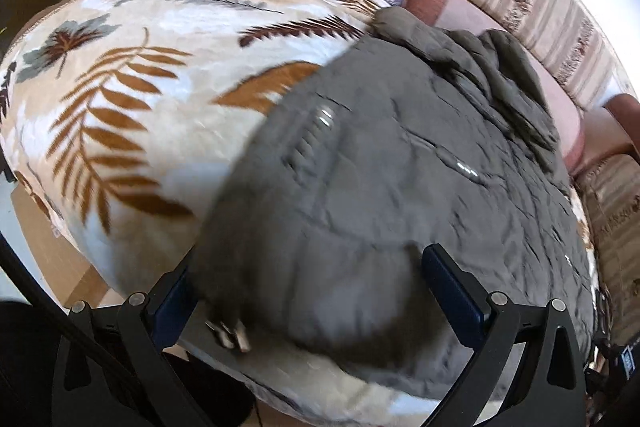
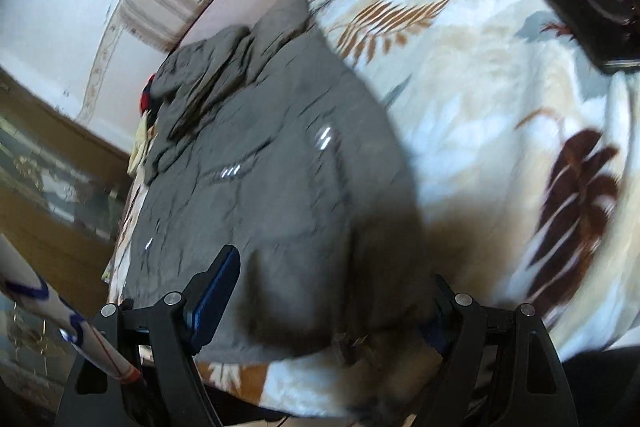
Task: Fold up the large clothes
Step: 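Grasp the jacket hem with the right tool while the left tool grasps it too, then lift the held hem with both tools toward the hood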
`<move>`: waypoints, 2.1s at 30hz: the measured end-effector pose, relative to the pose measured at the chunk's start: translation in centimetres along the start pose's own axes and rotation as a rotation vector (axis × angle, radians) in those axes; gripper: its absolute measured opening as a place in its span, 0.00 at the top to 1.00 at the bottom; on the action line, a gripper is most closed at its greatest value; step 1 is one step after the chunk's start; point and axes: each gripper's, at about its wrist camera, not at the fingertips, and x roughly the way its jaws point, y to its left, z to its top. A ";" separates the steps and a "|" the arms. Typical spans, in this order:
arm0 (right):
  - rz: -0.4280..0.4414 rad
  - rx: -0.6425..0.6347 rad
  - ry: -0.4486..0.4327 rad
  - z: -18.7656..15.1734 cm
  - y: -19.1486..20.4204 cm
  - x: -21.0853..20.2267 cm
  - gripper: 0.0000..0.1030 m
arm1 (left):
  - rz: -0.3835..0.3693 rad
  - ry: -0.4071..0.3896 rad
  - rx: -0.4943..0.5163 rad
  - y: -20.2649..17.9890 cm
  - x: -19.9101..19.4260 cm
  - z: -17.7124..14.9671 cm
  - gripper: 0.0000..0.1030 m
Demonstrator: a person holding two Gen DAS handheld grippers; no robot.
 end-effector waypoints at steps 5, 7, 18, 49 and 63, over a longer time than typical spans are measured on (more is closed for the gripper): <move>0.081 -0.042 0.051 -1.3 2.1 1.4 0.28 | -0.038 -0.027 0.024 -1.2 -0.5 -0.5 0.00; 0.106 -0.045 0.024 -1.3 2.5 1.3 0.50 | -0.028 -0.080 0.028 -1.4 -1.1 -0.3 0.01; 0.025 -0.072 0.021 -1.5 2.7 2.8 0.63 | 0.079 -0.069 0.098 -1.8 0.1 -0.5 0.24; -0.108 -0.207 -0.004 -2.3 3.9 2.9 0.65 | 0.305 -0.188 0.331 -5.2 0.2 -2.0 0.24; -0.136 -0.240 0.019 -2.3 4.5 3.4 0.59 | 0.322 -0.192 0.360 -5.6 0.3 -2.0 0.24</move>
